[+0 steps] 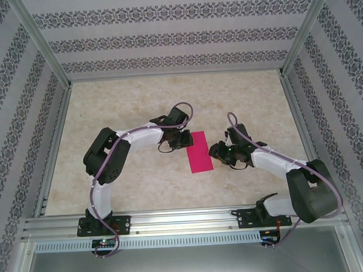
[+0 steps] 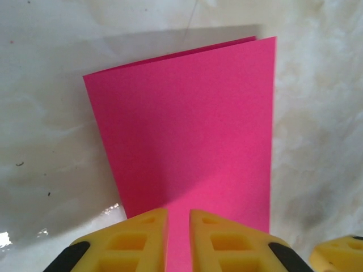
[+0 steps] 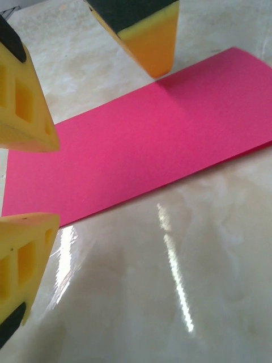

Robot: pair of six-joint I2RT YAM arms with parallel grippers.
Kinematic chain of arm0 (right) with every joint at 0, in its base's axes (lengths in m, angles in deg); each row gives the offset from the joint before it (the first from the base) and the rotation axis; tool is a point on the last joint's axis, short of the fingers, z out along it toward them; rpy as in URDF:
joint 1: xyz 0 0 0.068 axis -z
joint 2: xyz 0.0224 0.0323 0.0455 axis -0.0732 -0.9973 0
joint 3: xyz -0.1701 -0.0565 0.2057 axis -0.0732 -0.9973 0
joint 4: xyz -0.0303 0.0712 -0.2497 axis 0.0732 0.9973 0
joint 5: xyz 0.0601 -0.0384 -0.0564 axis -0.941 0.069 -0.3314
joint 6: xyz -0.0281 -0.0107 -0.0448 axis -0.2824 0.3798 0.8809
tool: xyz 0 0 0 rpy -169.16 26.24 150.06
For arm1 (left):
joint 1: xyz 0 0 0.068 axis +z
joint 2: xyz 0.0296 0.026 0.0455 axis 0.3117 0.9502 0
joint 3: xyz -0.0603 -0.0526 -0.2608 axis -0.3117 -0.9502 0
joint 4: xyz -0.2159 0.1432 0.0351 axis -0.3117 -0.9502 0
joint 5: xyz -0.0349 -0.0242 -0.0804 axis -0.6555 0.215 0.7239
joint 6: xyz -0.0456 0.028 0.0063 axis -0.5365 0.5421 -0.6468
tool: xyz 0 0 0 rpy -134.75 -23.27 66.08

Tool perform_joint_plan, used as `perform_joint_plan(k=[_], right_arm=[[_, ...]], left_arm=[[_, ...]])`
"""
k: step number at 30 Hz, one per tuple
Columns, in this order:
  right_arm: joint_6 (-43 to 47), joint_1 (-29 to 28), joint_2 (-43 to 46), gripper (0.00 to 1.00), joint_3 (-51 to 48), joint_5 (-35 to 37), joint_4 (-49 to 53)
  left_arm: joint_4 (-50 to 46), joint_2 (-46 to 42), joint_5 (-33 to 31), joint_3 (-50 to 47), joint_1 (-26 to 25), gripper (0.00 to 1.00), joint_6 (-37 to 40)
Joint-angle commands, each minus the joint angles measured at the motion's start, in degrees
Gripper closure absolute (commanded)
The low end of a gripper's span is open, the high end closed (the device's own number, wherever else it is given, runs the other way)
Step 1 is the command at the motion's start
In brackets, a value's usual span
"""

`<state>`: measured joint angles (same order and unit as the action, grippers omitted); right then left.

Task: Fold a paper plane with a square sheet of paper (pick it up from the middle)
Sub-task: Third fold the triangle at the center of the table.

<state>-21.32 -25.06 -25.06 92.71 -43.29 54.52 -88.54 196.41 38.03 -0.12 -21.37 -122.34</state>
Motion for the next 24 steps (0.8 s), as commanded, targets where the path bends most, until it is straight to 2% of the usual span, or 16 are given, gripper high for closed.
perform_joint_plan(k=[1,9,24], right_arm=[[1.8,0.16,0.4,0.65,-0.67,0.41,0.58],[2.5,-0.23,-3.6,0.62,0.28,-1.62,-1.49],[1.18,-1.25,-8.97,0.62,2.05,-6.22,-6.84]], left_arm=[[-2.11,1.16,-1.01,1.89,-0.68,0.81,1.86],[-1.47,2.26,-1.95,-0.34,-0.7,0.82,1.95],[-1.98,2.58,-2.48,-1.36,-0.65,0.82,3.07]])
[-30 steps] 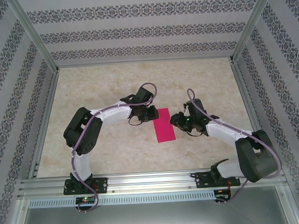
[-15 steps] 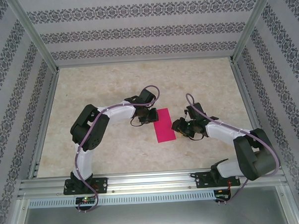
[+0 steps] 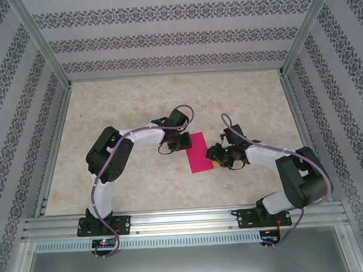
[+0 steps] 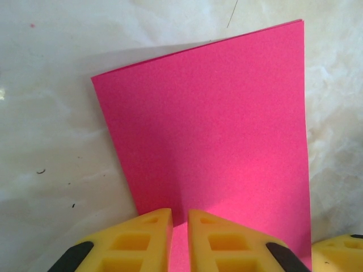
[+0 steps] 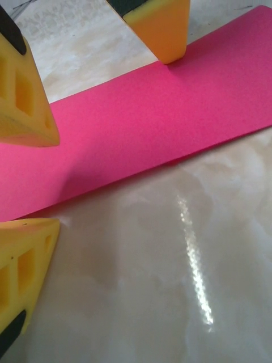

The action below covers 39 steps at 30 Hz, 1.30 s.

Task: Fold a paper plane with a square sheet of paper (pick it up from the middle)
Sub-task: Third fold the triangle at the center of the table.

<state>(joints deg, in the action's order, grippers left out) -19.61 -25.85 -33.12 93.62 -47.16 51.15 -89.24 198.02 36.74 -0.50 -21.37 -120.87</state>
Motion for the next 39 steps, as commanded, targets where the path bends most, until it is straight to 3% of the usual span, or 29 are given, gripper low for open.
perform_joint_plan(k=[1,9,19,24,29,32,39], right_arm=[[-0.76,-0.51,-1.08,0.62,1.22,-2.81,-3.95],[-1.5,0.02,-1.81,0.62,1.93,-3.88,-6.65],[3.92,2.11,-10.45,0.64,9.51,-7.84,-5.06],[5.91,3.57,-13.06,0.69,11.24,-9.16,-4.82],[5.55,3.77,-12.92,0.84,9.81,-10.46,-6.76],[3.42,3.73,-11.94,0.9,7.79,-10.43,-9.11],[-9.9,3.02,-7.76,0.93,1.92,-7.07,-17.47]], left_arm=[[-1.28,0.96,-1.17,-0.99,-0.64,0.82,1.57],[-1.37,1.0,-0.81,-0.81,-0.68,0.82,2.33],[-1.24,0.92,-0.39,-1.51,-0.64,0.82,4.35],[-1.2,0.39,-0.4,-2.11,-0.66,0.82,4.87],[-0.88,-1.24,-0.14,-2.69,-0.68,0.81,5.92],[0.65,-3.97,0.73,-4.03,-0.66,0.76,7.12],[3.42,-13.59,0.46,-9.74,-2.7,0.56,14.05]])
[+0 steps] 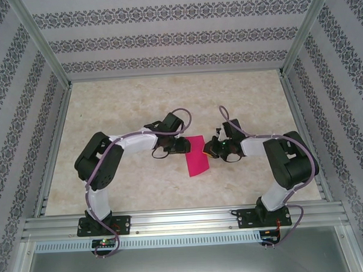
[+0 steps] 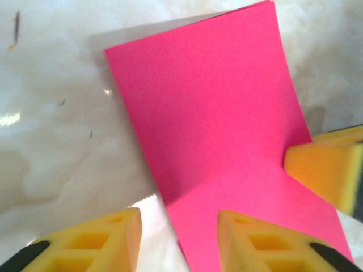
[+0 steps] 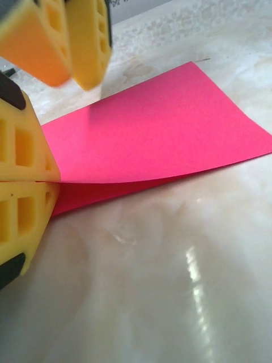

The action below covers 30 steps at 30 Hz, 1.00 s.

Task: Fold a paper plane with a square sheet of paper (pick it up from the middle)
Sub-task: Third fold the triangle at the center of the table.

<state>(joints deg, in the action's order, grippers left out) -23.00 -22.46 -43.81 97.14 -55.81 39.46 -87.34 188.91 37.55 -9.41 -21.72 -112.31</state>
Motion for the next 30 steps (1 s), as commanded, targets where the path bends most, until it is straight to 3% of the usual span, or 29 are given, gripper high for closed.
perform_joint_plan(k=[1,7,12,17,22,25,30], right_arm=[[-8.01,-0.76,3.44,0.93,-2.06,2.14,-6.46],[-11.09,-2.55,3.82,0.93,-1.91,5.34,-5.91],[-12.59,-4.21,2.56,0.93,-1.95,6.4,-6.37],[-13.01,-4.94,1.93,0.92,-1.73,7.01,-6.69],[-13.53,-5.34,1.69,0.92,-1.6,7.58,-6.45],[-13.74,-5.45,1.4,0.91,-1.52,7.93,-6.38],[-13.69,-5.56,1.09,0.91,-1.09,7.85,-6.12]], left_arm=[[0.57,-5.56,-1.92,-1.27,-3.4,0.55,7.27],[-1.66,-10.43,-10.44,-4.24,-10.68,0.53,11.13],[3.98,-16.3,-17.38,-9.7,-15.24,0.54,10.14],[13.71,-23.87,-21.55,-17.3,-15.92,0.56,9.62],[13.65,-26.47,-28.08,-19.0,-15.93,0.55,12.36],[12.11,-25.74,-28.54,-18.19,-15.94,0.55,14.61],[21.88,-26.92,-25.46,-22.67,-16.46,0.56,18.82]])
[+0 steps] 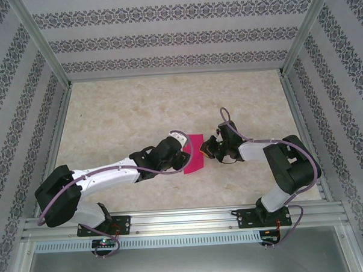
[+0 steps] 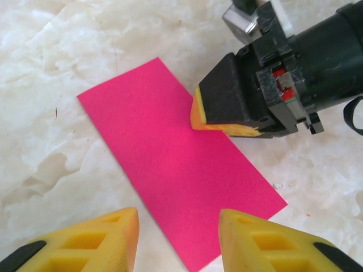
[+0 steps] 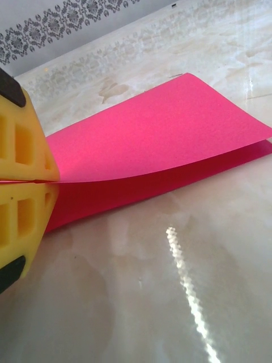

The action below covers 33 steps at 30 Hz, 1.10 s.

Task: Fold a paper plane with a square sheet of paper (pick it up from the middle)
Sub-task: Third fold the triangle at the center of the table.

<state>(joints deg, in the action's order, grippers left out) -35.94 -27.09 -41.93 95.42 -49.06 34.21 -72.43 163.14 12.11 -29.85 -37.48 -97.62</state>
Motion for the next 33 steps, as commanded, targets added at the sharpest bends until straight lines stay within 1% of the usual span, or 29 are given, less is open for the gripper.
perform_joint_plan(k=[1,3,4,5,6,8,11,14,17,21,25,28,30,33], right_arm=[[-0.9,-0.92,-0.68,0.91,0.66,1.01,-0.9],[-0.9,-1.03,-0.4,0.91,0.66,1.22,-0.8],[-1.03,-1.07,-0.16,0.9,0.57,1.43,-0.66],[-1.2,-1.01,-0.17,0.9,0.52,1.44,-0.66],[-1.42,-1.01,-0.22,0.9,0.65,1.32,-0.69],[-1.88,-1.1,-0.14,0.9,0.83,1.02,-0.66],[-2.07,-1.24,0.13,0.9,0.82,1.0,-0.33],[-1.63,-1.19,0.18,0.89,1.17,1.27,0.51],[-1.31,-1.19,-0.05,0.89,1.18,1.1,0.7],[-0.91,-1.19,-0.21,0.89,1.17,1.01,1.21],[-0.74,-1.2,-0.38,0.89,1.27,1.0,1.36],[-0.51,-1.18,-0.48,0.88,1.45,0.92,1.68],[-0.32,-1.12,-0.57,0.88,1.62,0.91,1.8],[0.0,-0.93,-0.56,0.88,1.77,0.84,2.38]], left_arm=[[6.37,-1.13,0.87,-1.79,-0.7,0.55,4.56],[1.77,-0.51,3.11,0.78,-0.74,0.54,5.12],[1.43,-0.12,5.76,1.11,-0.78,0.54,6.33],[1.74,0.19,6.61,1.05,-1.19,0.53,6.88],[1.9,0.54,6.16,1.1,-1.91,0.51,7.62],[-0.43,2.51,3.04,2.72,-4.72,0.47,10.96],[-5.96,6.86,-2.6,6.71,-10.05,0.45,14.96],[-7.31,10.2,-7.5,8.15,-14.08,0.43,16.67],[-8.15,12.25,-10.61,9.14,-15.33,0.4,16.65],[-8.77,14.7,-12.7,10.97,-15.4,0.37,17.25],[-9.89,18.26,-13.98,13.59,-15.42,0.38,18.26],[-10.18,19.84,-15.19,14.58,-15.34,0.41,18.79],[-10.18,19.94,-15.96,14.98,-15.38,0.45,18.88],[-10.11,19.8,-16.59,15.01,-15.38,0.53,19.21]])
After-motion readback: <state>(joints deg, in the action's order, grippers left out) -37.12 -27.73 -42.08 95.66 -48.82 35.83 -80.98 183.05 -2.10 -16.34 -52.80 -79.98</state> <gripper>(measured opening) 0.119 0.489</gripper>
